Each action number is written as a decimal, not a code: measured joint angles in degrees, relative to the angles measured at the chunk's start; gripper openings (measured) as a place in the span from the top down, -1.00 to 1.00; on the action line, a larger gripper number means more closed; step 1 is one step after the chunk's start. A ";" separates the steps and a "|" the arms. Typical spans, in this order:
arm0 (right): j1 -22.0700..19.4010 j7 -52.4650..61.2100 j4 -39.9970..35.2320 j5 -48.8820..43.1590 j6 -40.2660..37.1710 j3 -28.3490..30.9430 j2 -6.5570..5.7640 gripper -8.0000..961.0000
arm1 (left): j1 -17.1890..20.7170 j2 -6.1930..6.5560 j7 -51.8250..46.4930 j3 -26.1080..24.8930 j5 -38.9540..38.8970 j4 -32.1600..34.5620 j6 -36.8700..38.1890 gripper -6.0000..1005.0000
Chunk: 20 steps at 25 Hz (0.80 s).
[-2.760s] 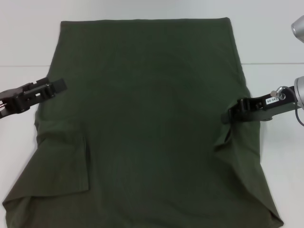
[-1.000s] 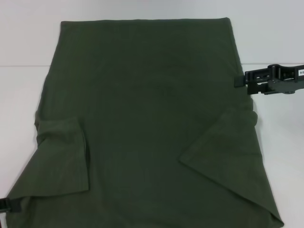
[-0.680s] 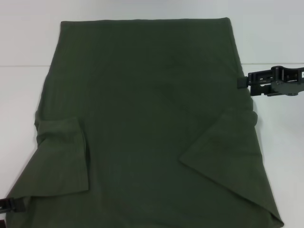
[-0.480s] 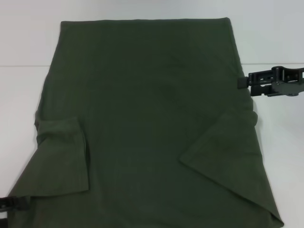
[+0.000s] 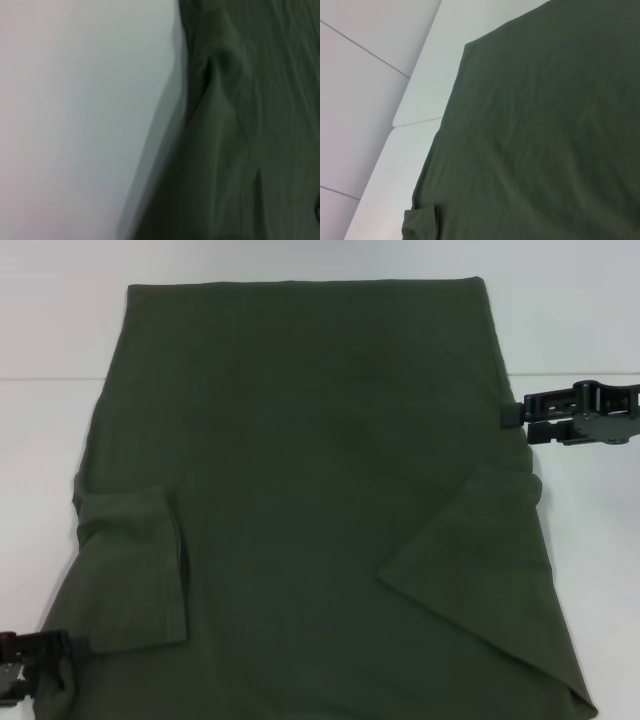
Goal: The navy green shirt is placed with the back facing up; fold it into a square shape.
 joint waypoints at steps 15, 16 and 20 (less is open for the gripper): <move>-0.28 -0.08 0.00 -0.01 0.27 0.64 -0.06 -0.47 | 0.42 0.14 -0.25 0.41 0.19 0.01 0.82 -0.55; -0.28 -0.08 0.00 -0.01 0.21 0.66 -0.06 -0.47 | 0.42 0.13 -0.25 0.41 0.31 0.01 0.84 -0.54; -0.34 -0.09 0.00 -0.03 0.08 0.67 -0.08 -0.47 | 0.24 0.05 -0.09 0.50 0.50 0.01 0.63 -0.53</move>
